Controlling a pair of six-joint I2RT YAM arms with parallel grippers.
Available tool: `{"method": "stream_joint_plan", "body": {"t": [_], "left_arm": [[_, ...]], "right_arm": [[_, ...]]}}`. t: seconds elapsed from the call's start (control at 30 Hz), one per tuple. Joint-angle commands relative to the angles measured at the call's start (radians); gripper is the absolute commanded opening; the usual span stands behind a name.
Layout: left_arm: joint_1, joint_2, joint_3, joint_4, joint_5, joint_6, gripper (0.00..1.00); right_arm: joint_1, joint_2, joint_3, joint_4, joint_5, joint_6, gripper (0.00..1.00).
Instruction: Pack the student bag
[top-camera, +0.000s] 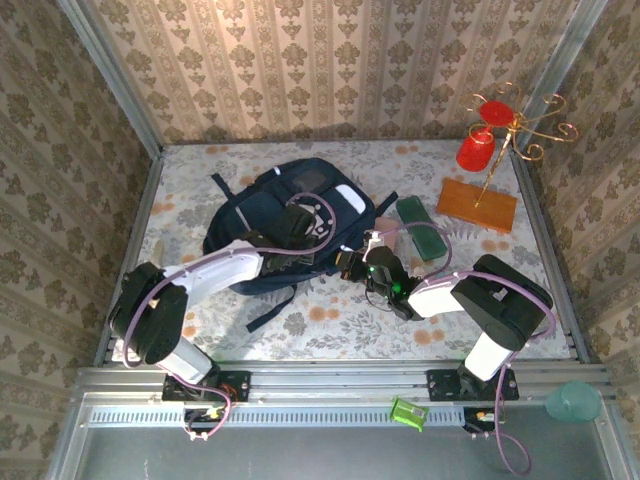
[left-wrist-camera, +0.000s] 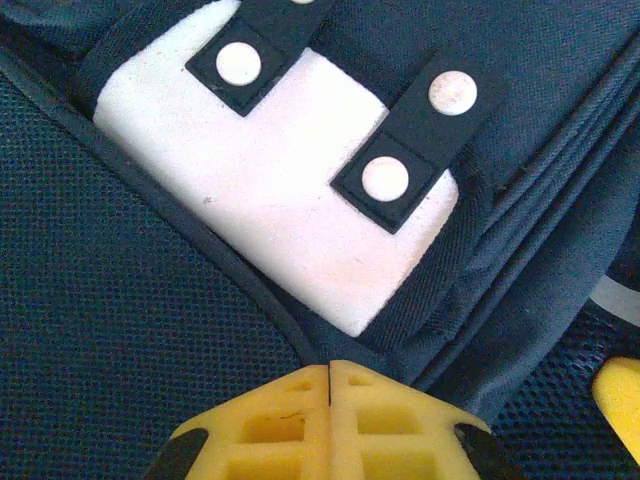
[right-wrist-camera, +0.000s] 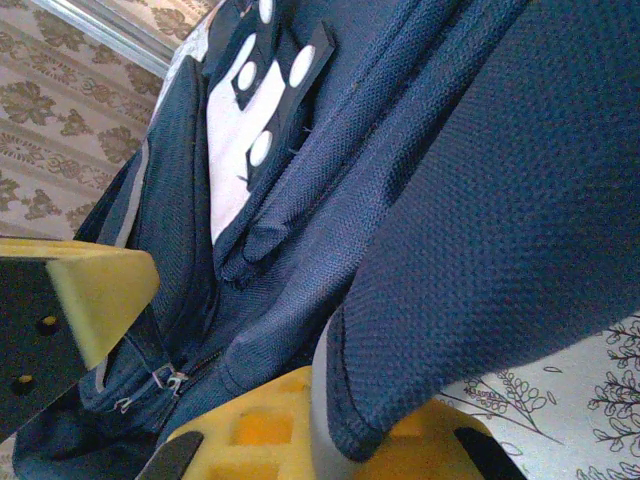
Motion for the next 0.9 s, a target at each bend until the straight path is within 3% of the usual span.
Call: {"method": "stream_joint_plan", "body": {"t": [0.0,0.37,0.87], "left_arm": [[0.013,-0.036,-0.038,-0.017,0.012,0.002,0.03],[0.013,-0.012,-0.087,0.009,0.098,-0.057,0.07],[0.012,0.005,-0.099,-0.013,0.087,-0.065,0.13]], "right_arm": [[0.004,-0.027,-0.001,0.03,0.052,0.004,0.06],[0.004,-0.022,0.009,0.015,0.049,0.006,0.05],[0.003,-0.02,0.021,0.007,0.045,0.001,0.05]]}}
